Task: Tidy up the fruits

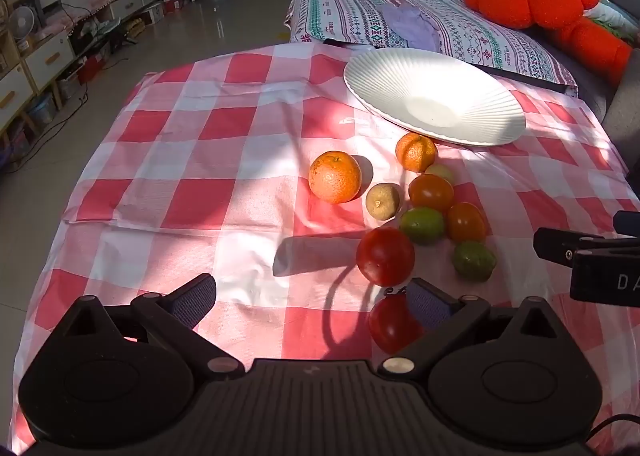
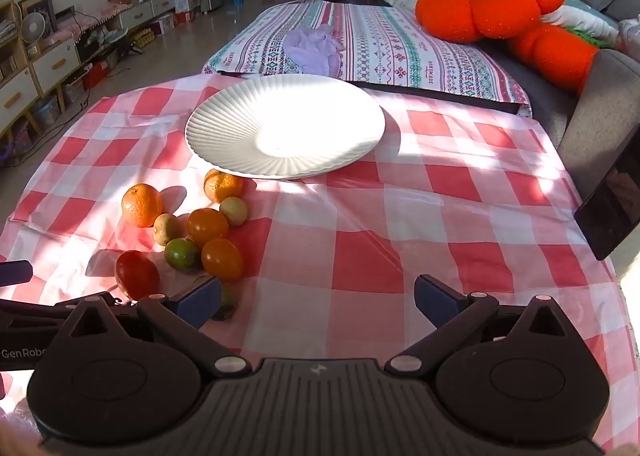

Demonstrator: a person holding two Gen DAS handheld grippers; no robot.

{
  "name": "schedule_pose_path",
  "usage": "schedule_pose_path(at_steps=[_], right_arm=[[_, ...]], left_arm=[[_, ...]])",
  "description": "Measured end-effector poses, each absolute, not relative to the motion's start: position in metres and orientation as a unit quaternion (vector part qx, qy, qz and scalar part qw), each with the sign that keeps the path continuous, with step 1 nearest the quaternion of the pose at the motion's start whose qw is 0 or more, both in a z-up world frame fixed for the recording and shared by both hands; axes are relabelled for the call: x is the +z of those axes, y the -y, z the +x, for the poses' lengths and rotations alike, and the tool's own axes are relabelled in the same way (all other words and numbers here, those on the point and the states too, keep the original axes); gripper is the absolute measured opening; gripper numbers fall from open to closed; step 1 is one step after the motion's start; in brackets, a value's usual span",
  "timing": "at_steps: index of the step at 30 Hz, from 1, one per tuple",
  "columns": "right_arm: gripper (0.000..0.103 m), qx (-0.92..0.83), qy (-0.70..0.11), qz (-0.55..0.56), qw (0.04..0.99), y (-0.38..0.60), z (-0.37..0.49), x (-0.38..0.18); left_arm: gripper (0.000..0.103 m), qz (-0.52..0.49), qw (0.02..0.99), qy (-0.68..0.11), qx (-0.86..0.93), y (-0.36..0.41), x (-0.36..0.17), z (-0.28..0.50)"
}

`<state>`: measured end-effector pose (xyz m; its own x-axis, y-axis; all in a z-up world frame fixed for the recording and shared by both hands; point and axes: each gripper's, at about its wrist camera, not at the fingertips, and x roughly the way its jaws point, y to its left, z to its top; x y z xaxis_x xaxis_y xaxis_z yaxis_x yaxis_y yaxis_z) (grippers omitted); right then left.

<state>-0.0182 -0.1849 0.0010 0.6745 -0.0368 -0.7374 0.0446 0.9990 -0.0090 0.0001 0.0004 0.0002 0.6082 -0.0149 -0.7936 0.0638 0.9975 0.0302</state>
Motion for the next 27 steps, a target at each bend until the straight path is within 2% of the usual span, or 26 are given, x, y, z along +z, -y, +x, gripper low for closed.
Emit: schedule_pose_path(at_steps=[27], right_arm=[[0.103,-0.018,-0.413,-0.004,0.910,0.1770,-0.0152,-0.0040]], left_arm=[[0.099,0.038,0.897,-0.441,-0.020,0.0021,0.0007,-0.0004]])
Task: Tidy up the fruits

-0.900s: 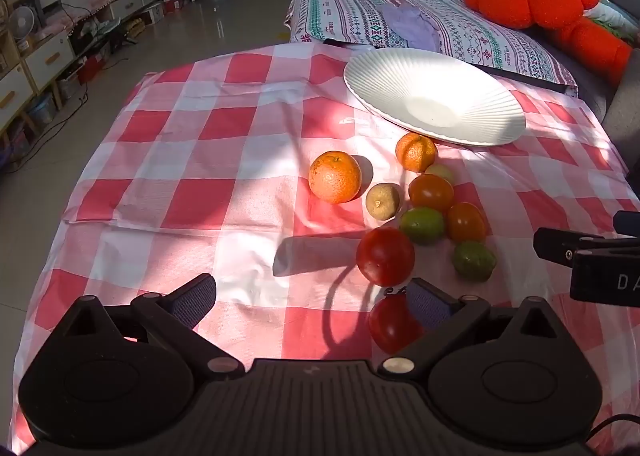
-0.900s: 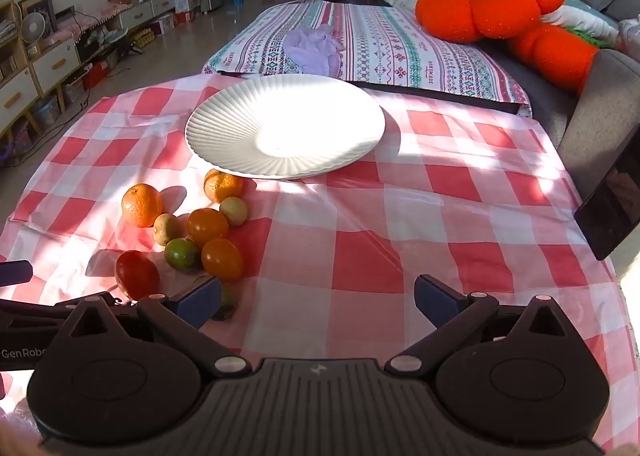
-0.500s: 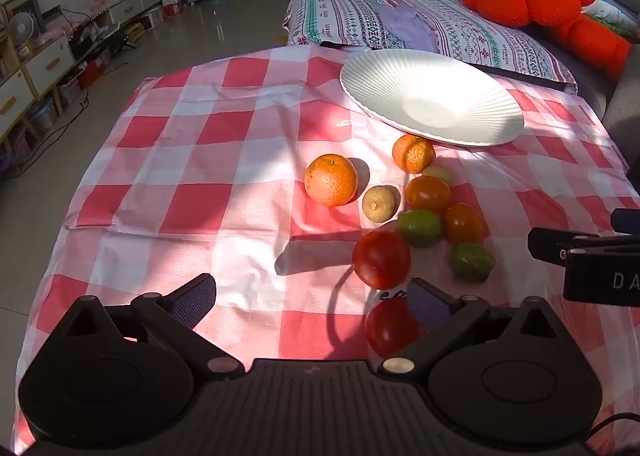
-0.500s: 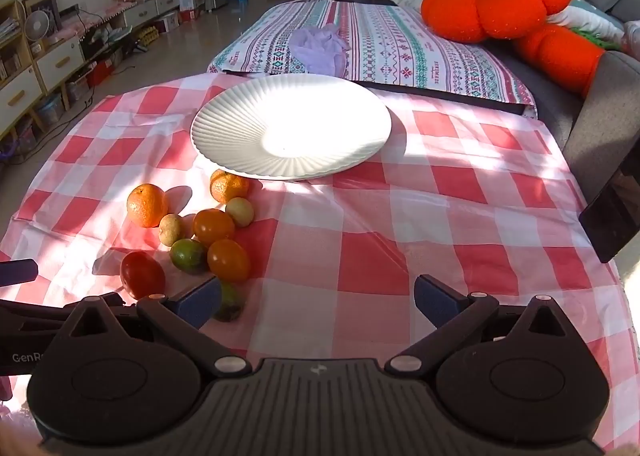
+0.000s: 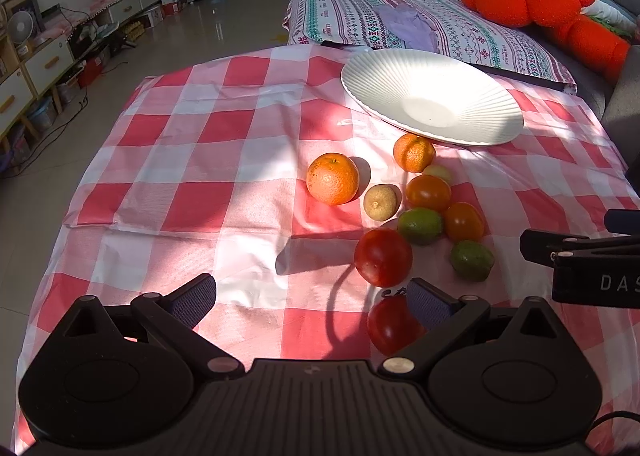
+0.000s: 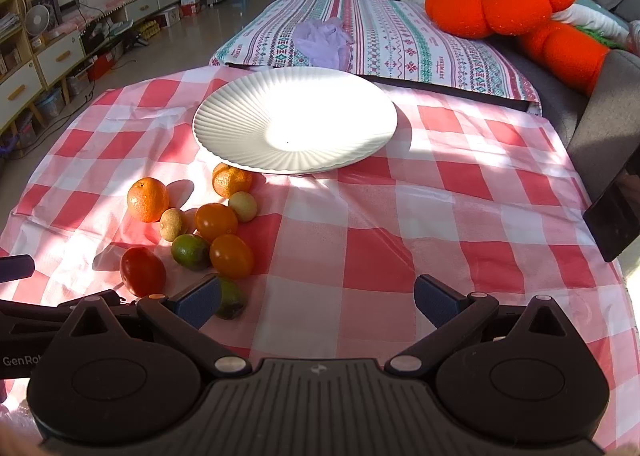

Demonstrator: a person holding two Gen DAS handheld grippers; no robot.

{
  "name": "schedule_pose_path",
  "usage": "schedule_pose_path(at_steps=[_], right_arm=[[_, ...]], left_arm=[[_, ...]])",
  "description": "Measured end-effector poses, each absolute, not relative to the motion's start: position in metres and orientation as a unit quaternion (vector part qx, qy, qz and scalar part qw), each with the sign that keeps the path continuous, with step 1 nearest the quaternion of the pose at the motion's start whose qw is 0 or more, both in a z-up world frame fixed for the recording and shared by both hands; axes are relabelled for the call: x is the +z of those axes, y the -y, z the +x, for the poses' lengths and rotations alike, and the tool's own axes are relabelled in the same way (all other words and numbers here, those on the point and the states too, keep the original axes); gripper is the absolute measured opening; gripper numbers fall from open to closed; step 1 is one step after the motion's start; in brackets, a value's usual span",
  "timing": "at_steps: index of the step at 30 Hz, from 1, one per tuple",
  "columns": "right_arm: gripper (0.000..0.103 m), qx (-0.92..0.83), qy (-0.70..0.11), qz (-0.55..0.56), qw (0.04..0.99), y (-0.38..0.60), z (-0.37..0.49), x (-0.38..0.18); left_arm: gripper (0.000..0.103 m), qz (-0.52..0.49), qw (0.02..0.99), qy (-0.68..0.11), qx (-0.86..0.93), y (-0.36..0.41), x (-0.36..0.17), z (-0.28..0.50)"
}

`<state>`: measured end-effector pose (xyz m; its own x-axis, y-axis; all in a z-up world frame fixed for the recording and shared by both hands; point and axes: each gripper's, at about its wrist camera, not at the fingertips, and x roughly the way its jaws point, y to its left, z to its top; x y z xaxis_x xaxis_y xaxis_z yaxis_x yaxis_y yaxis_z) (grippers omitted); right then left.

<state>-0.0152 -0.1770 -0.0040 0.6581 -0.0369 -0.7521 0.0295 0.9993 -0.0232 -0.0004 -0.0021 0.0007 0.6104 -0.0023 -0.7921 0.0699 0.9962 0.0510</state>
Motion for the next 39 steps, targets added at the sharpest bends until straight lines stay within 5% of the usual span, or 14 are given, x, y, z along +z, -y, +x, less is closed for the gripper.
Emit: schedule_pose_path(at_steps=[39], right_arm=[[0.103,-0.016,-0.414,-0.011,0.910,0.1781,-0.0149,-0.0017]], left_arm=[[0.099,0.040,0.899,-0.436,-0.027,0.0044,0.0036,-0.0037]])
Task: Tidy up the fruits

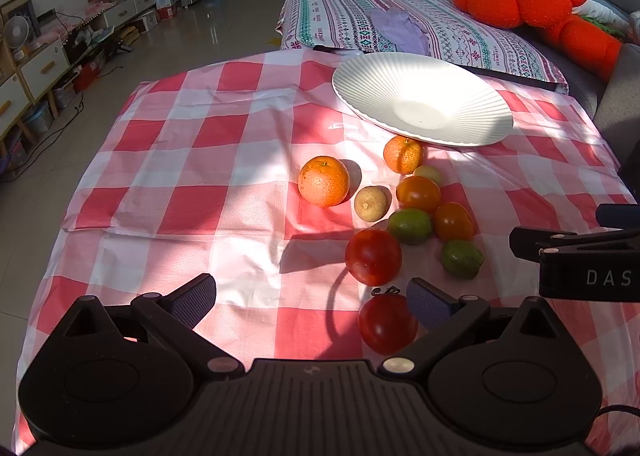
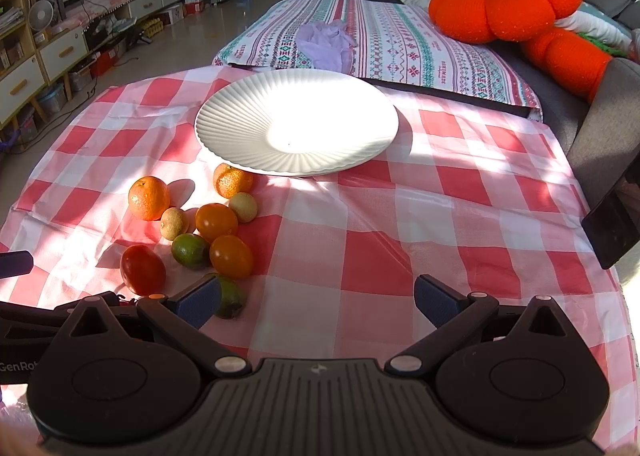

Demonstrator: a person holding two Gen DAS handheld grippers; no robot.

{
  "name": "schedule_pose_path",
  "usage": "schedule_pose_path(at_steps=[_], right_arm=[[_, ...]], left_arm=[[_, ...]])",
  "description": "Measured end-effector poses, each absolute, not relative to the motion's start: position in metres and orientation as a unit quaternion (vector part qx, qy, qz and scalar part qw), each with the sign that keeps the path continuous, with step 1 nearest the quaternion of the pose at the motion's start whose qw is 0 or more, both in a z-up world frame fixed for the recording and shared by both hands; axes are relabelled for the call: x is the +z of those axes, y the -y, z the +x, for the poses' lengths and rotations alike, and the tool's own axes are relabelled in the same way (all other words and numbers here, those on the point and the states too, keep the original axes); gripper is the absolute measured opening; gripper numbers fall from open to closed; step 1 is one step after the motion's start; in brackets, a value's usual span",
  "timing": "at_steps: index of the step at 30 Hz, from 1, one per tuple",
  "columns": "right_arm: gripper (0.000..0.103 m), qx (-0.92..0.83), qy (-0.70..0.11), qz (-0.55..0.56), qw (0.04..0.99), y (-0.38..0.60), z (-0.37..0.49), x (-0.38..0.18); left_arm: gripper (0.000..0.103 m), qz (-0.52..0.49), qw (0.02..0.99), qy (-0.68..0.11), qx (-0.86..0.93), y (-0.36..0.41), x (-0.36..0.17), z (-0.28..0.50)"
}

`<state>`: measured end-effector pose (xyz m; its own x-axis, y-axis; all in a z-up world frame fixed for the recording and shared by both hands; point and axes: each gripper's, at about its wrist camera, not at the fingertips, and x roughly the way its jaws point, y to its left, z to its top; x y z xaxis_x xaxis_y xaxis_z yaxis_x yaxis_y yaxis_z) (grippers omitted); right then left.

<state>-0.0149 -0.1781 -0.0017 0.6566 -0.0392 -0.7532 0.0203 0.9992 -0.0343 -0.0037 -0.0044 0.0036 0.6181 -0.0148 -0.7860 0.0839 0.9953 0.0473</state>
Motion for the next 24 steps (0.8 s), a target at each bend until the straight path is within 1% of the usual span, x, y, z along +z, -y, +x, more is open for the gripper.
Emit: schedule_pose_path(at_steps=[24], right_arm=[[0.103,-0.017,-0.415,-0.014,0.910,0.1775,-0.0156,-0.0038]], left_arm=[[0.099,0.048,0.897,-0.438,-0.036,0.0099,0.0008,-0.0068]])
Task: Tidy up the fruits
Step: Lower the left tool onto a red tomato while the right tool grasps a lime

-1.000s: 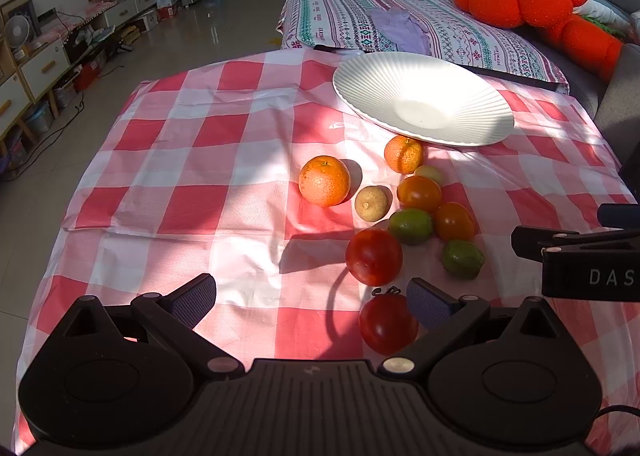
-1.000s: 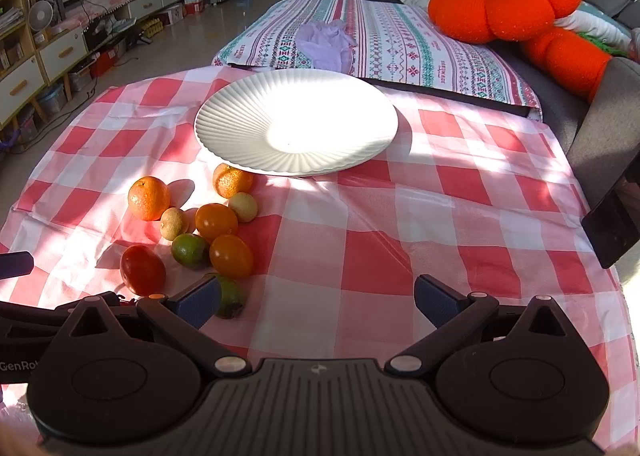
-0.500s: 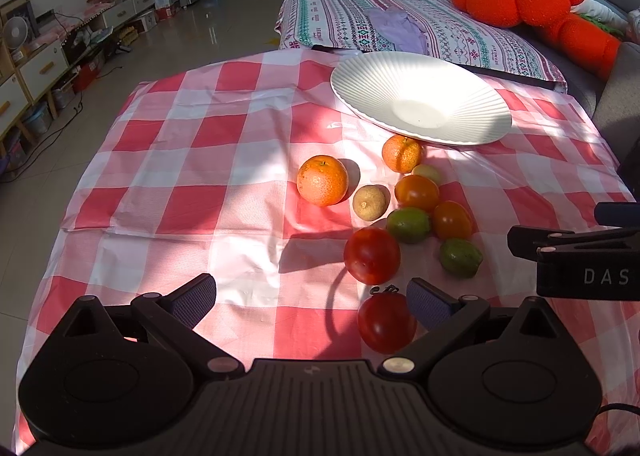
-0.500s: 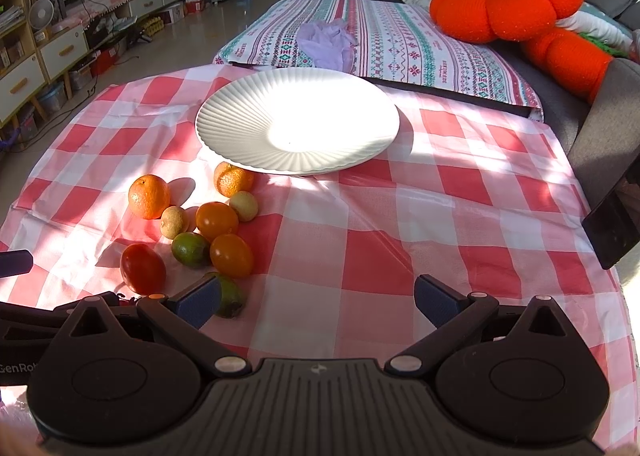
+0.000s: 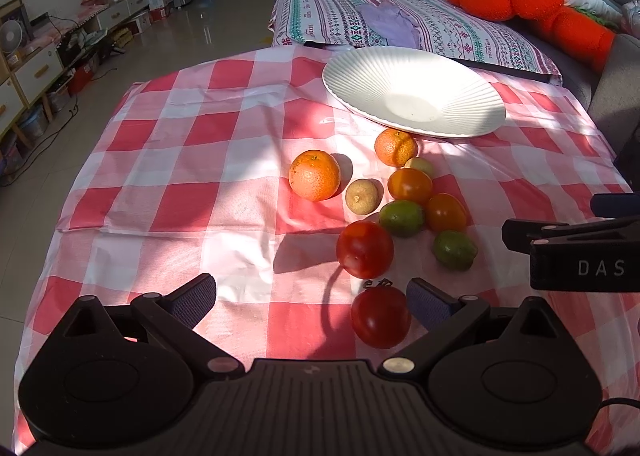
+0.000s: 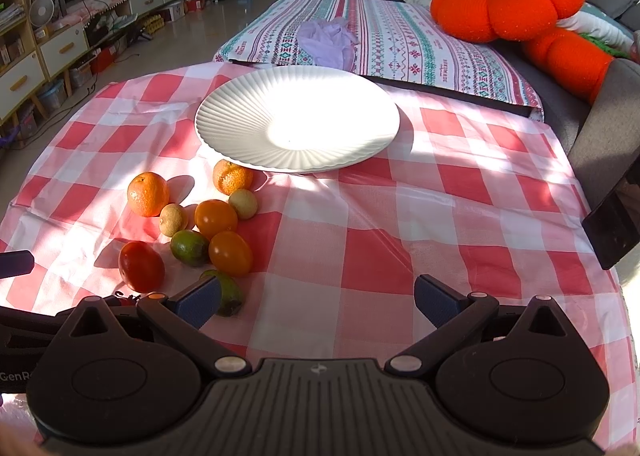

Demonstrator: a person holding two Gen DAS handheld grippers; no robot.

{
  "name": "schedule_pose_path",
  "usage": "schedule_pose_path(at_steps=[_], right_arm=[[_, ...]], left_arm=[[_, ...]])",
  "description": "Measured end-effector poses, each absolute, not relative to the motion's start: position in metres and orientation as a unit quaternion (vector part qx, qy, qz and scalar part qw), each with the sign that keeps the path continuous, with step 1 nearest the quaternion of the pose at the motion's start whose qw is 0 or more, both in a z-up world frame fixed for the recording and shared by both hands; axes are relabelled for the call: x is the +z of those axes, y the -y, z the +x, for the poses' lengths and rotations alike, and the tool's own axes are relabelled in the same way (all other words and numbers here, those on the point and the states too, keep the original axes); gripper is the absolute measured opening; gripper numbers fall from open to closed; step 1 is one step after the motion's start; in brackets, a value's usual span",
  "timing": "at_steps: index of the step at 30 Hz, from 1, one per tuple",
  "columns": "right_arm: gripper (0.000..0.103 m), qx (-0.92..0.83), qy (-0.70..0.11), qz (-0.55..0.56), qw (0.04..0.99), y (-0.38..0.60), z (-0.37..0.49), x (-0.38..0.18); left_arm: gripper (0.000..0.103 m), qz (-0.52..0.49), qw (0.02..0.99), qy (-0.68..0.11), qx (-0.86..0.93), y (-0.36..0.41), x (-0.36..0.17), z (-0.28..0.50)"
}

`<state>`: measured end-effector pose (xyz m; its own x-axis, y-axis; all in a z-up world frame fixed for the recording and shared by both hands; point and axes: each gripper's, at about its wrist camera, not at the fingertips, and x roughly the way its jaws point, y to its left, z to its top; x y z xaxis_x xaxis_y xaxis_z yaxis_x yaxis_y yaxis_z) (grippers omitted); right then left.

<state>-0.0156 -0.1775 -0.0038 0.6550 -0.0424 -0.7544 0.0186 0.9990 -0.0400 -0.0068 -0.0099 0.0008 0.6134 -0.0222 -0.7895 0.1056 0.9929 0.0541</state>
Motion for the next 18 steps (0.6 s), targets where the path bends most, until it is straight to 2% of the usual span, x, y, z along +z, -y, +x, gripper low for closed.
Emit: schedule_pose_path(at_steps=[7,18], right_arm=[[0.103,-0.007,-0.422,-0.018,0.906,0.183,-0.015,-0.008],[0.103,0.019,-0.491,0.022,0.871,0.204,-0.010,-0.045]], left_arm=[[0.099,0.048,0.899,-0.432,-0.057,0.012,-0.006,-0.009],[0.099,0.066,0.884,-0.451,-0.110,0.015,-0.038,-0.011]])
